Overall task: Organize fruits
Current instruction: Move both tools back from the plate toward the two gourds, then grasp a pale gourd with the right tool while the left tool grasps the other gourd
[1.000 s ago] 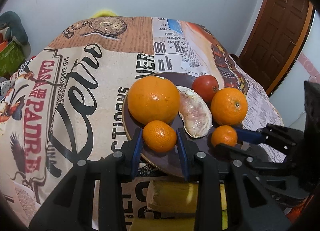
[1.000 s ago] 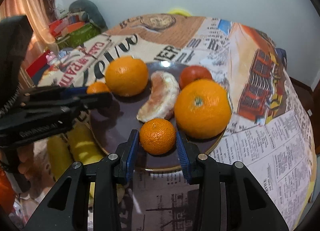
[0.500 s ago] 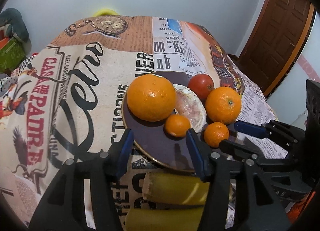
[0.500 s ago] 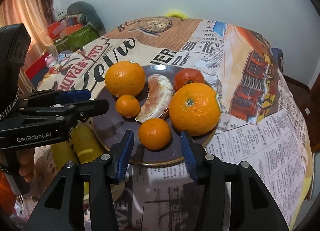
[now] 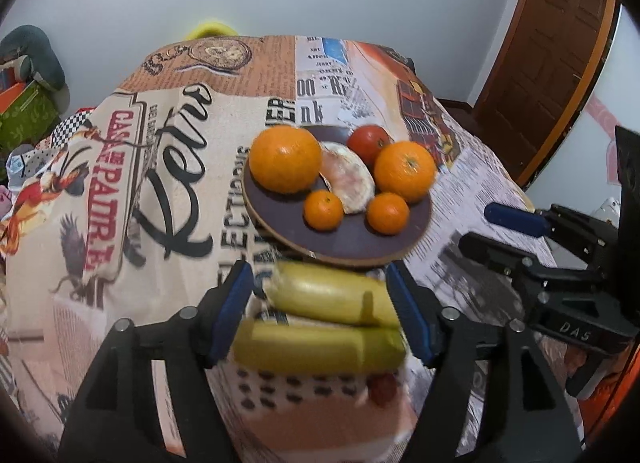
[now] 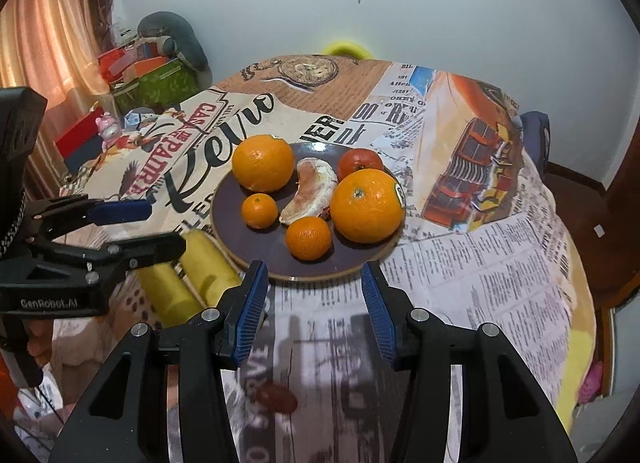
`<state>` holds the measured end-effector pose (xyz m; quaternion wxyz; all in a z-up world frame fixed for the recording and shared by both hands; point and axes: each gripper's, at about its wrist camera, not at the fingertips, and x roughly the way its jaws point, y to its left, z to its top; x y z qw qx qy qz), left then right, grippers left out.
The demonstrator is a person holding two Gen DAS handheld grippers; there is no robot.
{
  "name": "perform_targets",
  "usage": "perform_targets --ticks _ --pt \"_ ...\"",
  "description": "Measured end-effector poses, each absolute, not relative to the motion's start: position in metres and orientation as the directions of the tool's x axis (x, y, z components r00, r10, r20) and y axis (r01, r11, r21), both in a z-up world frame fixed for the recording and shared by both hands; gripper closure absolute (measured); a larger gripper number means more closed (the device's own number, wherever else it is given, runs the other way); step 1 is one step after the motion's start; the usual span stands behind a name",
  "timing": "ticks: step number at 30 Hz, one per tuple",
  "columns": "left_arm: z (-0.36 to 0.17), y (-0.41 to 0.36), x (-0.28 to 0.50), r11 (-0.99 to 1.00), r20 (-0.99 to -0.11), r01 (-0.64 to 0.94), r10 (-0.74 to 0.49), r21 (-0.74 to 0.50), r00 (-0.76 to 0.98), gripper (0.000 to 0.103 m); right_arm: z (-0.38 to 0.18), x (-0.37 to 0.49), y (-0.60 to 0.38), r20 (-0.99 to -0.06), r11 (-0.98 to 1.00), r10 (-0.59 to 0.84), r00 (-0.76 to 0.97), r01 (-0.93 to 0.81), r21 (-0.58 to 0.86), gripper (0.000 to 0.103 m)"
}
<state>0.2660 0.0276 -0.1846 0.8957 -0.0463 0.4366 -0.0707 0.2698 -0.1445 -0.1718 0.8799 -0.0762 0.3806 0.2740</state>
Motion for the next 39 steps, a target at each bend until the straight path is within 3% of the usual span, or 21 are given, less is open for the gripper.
perform_targets --ticks 8,13,18,21,25,28,39 --pt "-0.208 0.007 0.245 0.986 -0.832 0.085 -0.168 -0.144 0.53 0.027 -0.172 0.251 -0.156 -0.714 0.842 0.412 0.566 -0.536 0.061 0.054" --pt "-0.218 -0.002 0.24 0.991 -0.839 0.057 -0.132 -0.12 0.528 0.008 -0.175 0.244 -0.161 -0.725 0.843 0.402 0.559 -0.535 0.055 0.054" --pt "-0.229 -0.003 0.241 0.996 -0.844 0.022 -0.089 -0.092 0.529 0.006 -0.18 0.243 -0.157 -0.736 0.841 0.405 0.542 -0.537 0.068 0.054" --pt "-0.233 0.009 0.241 0.995 -0.838 0.001 -0.086 -0.102 0.539 0.01 -0.185 0.242 -0.151 -0.747 0.834 0.409 0.523 -0.547 0.074 0.054" --pt "-0.228 0.025 0.237 0.987 -0.832 0.021 -0.143 -0.157 0.537 0.035 -0.191 0.244 -0.139 -0.758 0.82 0.415 0.503 -0.568 0.072 0.054" --pt "-0.226 0.041 0.232 0.99 -0.829 0.003 -0.12 -0.141 0.546 0.044 -0.197 0.248 -0.126 -0.768 0.806 0.426 0.479 -0.586 0.081 0.054" --pt "-0.226 0.101 0.213 0.982 -0.841 -0.078 -0.103 -0.17 0.531 0.049 -0.223 0.262 -0.084 -0.809 0.752 0.439 0.392 -0.652 0.093 0.054"
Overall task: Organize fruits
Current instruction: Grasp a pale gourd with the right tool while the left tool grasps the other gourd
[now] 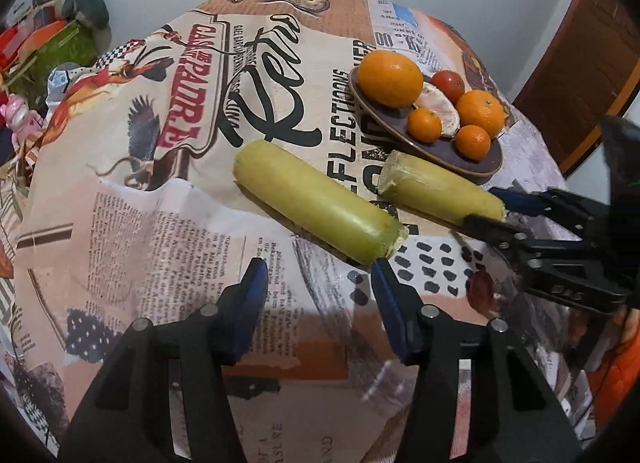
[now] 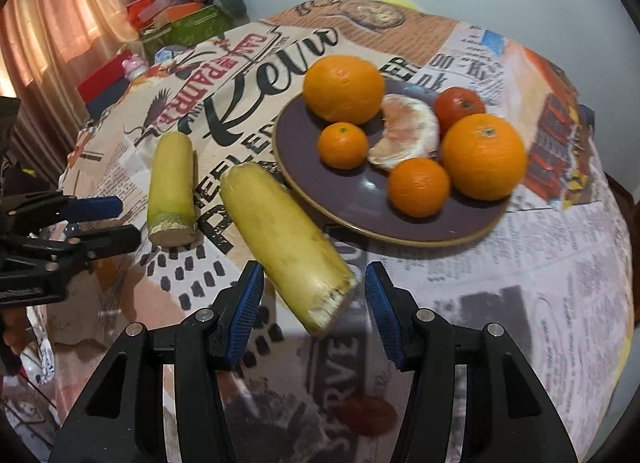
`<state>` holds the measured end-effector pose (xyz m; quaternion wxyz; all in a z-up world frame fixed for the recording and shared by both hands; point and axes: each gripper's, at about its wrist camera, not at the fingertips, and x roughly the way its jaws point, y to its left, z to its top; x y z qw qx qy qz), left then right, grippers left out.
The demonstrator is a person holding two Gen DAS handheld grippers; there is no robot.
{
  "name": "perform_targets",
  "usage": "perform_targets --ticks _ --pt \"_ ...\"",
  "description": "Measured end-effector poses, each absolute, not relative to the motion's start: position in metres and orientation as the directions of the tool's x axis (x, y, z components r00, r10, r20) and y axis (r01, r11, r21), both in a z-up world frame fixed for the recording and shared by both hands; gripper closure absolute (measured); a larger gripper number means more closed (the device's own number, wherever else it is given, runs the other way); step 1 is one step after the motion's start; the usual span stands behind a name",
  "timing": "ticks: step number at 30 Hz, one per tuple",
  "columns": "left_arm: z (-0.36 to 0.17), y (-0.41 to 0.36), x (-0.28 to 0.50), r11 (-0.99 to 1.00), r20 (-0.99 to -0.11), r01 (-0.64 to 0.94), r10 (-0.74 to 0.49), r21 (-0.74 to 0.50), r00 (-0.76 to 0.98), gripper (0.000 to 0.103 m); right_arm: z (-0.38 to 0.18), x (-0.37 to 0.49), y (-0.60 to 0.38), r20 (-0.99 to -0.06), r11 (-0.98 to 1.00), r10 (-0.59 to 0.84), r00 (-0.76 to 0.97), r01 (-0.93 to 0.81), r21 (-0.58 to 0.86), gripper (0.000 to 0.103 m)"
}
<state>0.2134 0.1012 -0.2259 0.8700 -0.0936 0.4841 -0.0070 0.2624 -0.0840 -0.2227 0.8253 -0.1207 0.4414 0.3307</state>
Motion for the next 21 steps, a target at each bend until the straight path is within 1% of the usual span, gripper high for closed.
perform_targets --ticks 2,3,4,6,9,13,17,19,21 --pt "-0.22 0.101 0.214 0.977 -0.832 -0.072 -0.129 -0.199 0.54 0.049 -0.226 0.263 -0.081 -0.815 0.747 0.434 0.384 -0.66 0.087 0.053" --pt "-0.218 0.101 0.215 0.975 -0.828 -0.071 -0.138 -0.21 0.543 0.044 -0.228 0.263 -0.079 -0.815 0.746 0.431 0.387 -0.661 0.08 0.053" --pt "-0.217 0.099 0.218 0.972 -0.824 -0.082 -0.139 -0.219 0.549 0.036 -0.228 0.263 -0.079 -0.812 0.745 0.432 0.391 -0.663 0.077 0.053" --pt "-0.216 0.096 0.224 0.97 -0.819 -0.097 -0.132 -0.222 0.559 0.032 -0.227 0.261 -0.082 -0.807 0.741 0.44 0.393 -0.667 0.079 0.055" --pt "-0.222 0.087 0.238 0.973 -0.832 -0.105 -0.119 -0.207 0.542 0.032 -0.226 0.259 -0.087 -0.803 0.743 0.447 0.395 -0.663 0.088 0.058" --pt "-0.236 0.082 0.255 0.967 -0.853 -0.173 -0.072 -0.187 0.517 0.032 -0.225 0.253 -0.097 -0.798 0.76 0.444 0.408 -0.643 0.094 0.06" --pt "-0.24 0.082 0.259 0.96 -0.846 -0.21 -0.045 -0.183 0.531 0.032 -0.22 0.245 -0.108 -0.789 0.774 0.445 0.423 -0.625 0.101 0.062" --pt "-0.24 0.083 0.257 0.959 -0.834 -0.215 -0.036 -0.184 0.55 0.037 -0.219 0.242 -0.111 -0.789 0.776 0.445 0.424 -0.623 0.102 0.063" --pt "-0.24 0.088 0.251 0.951 -0.825 -0.222 -0.055 -0.214 0.562 0.04 -0.219 0.238 -0.113 -0.791 0.776 0.442 0.423 -0.623 0.101 0.064"
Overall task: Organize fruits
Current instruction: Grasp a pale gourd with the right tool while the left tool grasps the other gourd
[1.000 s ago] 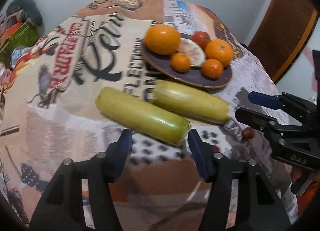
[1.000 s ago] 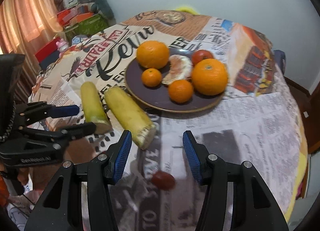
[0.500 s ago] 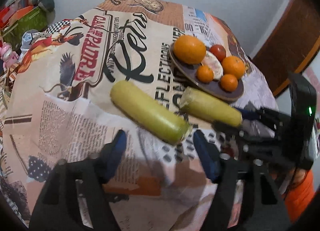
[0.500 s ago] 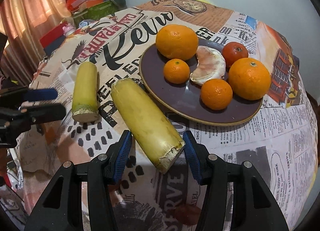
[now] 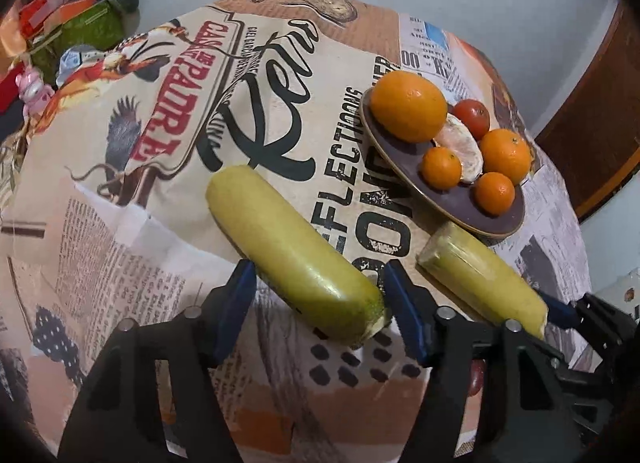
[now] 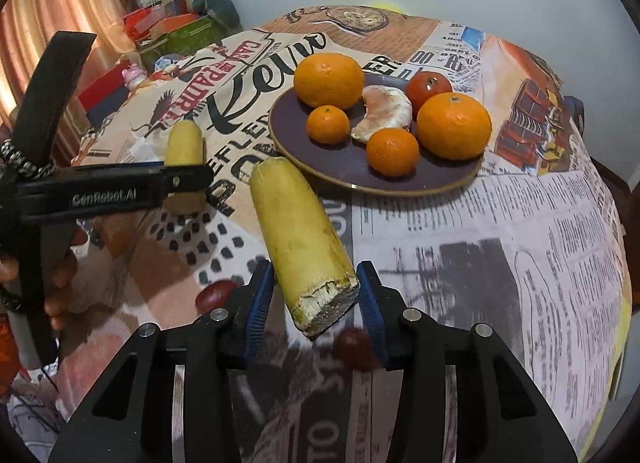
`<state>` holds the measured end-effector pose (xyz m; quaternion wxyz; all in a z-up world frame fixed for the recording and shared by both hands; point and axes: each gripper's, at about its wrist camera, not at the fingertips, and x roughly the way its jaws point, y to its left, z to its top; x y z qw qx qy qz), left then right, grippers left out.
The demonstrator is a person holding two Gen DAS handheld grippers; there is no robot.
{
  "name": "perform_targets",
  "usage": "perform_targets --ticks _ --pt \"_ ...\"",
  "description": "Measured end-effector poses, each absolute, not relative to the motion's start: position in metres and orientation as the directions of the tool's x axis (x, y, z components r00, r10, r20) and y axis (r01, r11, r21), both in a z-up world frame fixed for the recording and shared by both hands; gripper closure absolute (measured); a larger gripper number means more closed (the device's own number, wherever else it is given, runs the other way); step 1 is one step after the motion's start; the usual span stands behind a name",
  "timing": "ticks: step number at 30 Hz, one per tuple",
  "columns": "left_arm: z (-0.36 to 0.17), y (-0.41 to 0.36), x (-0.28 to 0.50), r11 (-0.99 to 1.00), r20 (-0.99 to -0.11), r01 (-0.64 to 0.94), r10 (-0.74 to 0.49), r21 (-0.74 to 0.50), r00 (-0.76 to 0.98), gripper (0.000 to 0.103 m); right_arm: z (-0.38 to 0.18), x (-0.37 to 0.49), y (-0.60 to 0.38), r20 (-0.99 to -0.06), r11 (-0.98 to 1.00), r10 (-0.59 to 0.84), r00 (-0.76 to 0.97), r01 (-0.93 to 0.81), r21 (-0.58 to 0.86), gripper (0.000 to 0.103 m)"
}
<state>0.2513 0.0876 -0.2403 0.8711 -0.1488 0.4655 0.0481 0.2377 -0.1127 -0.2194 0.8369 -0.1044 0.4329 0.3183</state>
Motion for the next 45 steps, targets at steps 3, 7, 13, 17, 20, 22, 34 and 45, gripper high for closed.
perform_targets --ticks 3,7,13,17,20,22,34,45 --pt "-0.238 0.091 0.244 0.948 -0.82 -0.21 -0.082 -0.24 0.566 0.05 -0.219 0.23 -0.116 -0.792 0.774 0.444 0.419 -0.625 0.103 0.066" --pt "-0.232 0.087 0.231 0.967 -0.826 -0.158 -0.082 -0.202 0.557 0.061 -0.215 0.222 -0.12 -0.79 0.774 0.446 0.42 -0.624 0.106 0.067" --pt "-0.226 0.082 0.199 0.979 -0.827 -0.08 -0.113 -0.187 0.551 0.064 -0.209 0.206 -0.128 -0.793 0.776 0.439 0.421 -0.623 0.098 0.069" --pt "-0.223 0.076 0.171 0.985 -0.83 -0.014 -0.136 -0.17 0.541 0.064 -0.208 0.197 -0.131 -0.804 0.772 0.429 0.412 -0.629 0.09 0.069" --pt "-0.222 0.069 0.155 0.99 -0.837 0.044 -0.139 -0.136 0.53 0.064 -0.209 0.192 -0.133 -0.812 0.761 0.436 0.387 -0.641 0.104 0.069" --pt "-0.221 0.067 0.15 0.991 -0.846 0.069 -0.132 -0.113 0.517 0.064 -0.207 0.191 -0.132 -0.812 0.757 0.44 0.383 -0.645 0.106 0.069" --pt "-0.217 0.083 0.187 0.987 -0.843 0.009 -0.144 -0.163 0.518 0.062 -0.194 0.224 -0.108 -0.789 0.757 0.465 0.402 -0.643 0.119 0.069" --pt "-0.235 0.087 0.217 0.987 -0.856 -0.005 -0.135 -0.159 0.499 0.062 -0.223 0.249 -0.09 -0.828 0.744 0.467 0.312 -0.644 0.176 0.066"
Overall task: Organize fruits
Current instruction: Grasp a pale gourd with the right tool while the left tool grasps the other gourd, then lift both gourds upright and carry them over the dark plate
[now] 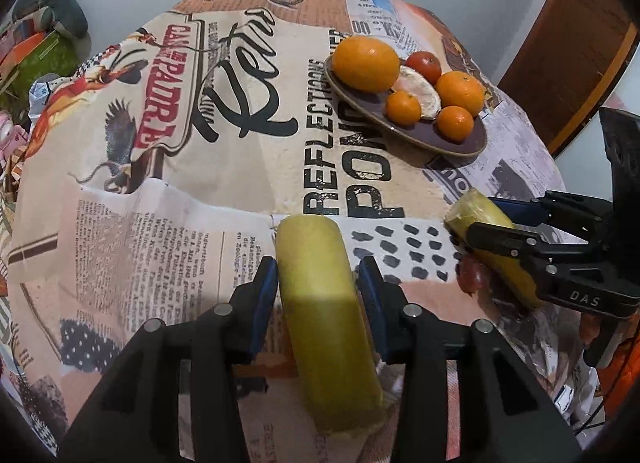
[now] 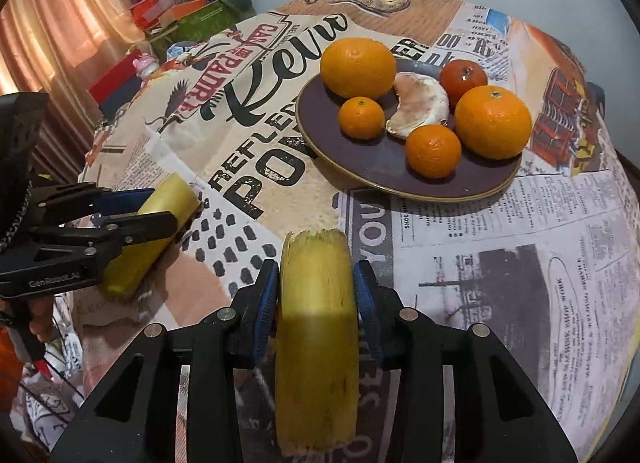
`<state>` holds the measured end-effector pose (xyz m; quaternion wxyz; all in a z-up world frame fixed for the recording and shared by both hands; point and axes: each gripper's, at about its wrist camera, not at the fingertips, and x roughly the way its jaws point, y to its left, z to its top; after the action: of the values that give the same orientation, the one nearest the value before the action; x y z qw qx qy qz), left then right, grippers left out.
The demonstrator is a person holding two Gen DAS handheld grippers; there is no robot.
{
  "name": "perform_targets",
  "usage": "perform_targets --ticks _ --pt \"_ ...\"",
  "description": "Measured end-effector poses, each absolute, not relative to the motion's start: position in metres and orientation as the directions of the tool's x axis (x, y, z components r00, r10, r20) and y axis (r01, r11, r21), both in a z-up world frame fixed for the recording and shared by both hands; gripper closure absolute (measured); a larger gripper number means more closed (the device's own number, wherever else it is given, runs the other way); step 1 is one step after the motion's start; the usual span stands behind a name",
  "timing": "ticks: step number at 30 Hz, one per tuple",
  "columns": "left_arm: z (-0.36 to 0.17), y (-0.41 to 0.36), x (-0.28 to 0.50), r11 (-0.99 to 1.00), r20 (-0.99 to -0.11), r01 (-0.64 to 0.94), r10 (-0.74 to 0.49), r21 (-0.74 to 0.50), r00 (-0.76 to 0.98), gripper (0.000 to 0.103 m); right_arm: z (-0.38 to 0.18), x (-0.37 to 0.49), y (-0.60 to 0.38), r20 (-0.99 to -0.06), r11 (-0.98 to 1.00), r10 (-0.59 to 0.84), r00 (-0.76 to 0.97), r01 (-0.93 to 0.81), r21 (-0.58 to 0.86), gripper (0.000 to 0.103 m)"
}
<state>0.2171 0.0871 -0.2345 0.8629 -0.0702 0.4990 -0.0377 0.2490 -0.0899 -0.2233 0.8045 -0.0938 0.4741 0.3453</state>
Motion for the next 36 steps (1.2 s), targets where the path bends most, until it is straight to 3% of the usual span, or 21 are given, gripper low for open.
perform_targets --ticks 9,24,36 --pt "-0.228 0.083 0.219 0.988 -0.841 -0.008 -0.129 -0.157 0.525 0.065 -0.22 0.246 -0.099 -0.817 0.753 0.471 0.331 -0.633 0.178 0.068" --pt "-0.144 0.055 0.196 0.989 -0.697 0.058 -0.138 -0.137 0.704 0.066 -0.135 0.234 -0.149 -0.667 0.815 0.496 0.556 -0.564 0.135 0.068" --pt "-0.125 0.05 0.216 0.987 -0.659 0.068 -0.148 -0.145 0.738 0.066 -0.121 0.249 -0.149 -0.627 0.821 0.508 0.59 -0.551 0.147 0.068"
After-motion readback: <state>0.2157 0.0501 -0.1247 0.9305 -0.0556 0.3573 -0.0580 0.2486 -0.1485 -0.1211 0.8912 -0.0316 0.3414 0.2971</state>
